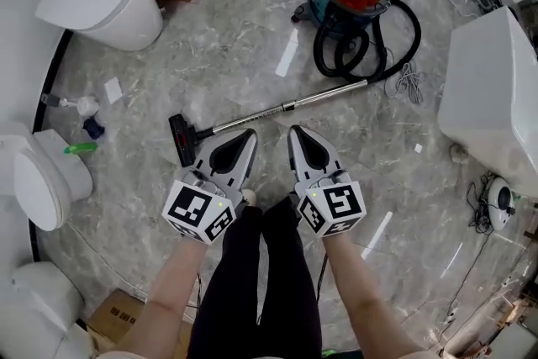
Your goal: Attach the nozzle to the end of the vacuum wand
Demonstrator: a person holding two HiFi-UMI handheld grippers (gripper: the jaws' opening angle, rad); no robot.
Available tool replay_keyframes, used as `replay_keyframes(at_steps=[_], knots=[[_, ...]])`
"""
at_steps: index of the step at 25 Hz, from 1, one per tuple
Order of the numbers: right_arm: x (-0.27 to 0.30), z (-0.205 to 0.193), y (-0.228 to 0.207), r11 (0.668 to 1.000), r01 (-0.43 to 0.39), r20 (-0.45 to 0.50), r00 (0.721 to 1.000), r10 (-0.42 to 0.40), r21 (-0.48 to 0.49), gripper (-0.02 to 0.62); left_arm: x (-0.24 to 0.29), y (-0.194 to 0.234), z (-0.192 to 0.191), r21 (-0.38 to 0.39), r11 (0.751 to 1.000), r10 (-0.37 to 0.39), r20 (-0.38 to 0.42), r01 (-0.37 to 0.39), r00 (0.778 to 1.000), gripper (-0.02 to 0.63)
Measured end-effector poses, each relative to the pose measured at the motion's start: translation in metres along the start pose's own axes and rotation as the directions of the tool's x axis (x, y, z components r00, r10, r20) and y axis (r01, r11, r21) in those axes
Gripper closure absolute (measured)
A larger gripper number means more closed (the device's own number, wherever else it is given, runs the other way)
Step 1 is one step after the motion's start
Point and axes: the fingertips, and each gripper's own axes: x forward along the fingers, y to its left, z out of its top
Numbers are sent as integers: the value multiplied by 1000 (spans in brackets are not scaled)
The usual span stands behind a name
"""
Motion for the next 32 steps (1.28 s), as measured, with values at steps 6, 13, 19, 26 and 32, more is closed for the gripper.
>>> replay_keyframes(at_steps=[6,13,19,26,32], knots=[[-49,101,33,1000,9,59,998,-10,8,580,-33,-49,93,44,999,-16,17,15,1000,597],[-100,194,76,999,-12,102,995,9,36,580,-80,-98,169,67,998,-18,44,15,999,596],[-136,250,101,998,-44,156,987,37,39,580,-107,-130,203,109,994,-8,67,0,998,596],[-185,264,108,997,8,192,981,-22,74,578,-121,-158,221,125,992,-21,84,10,996,595],[-220,266,95,979,141,260,950,-176,148,578,-134,-167,227,128,992,-31,99,18,995,595]])
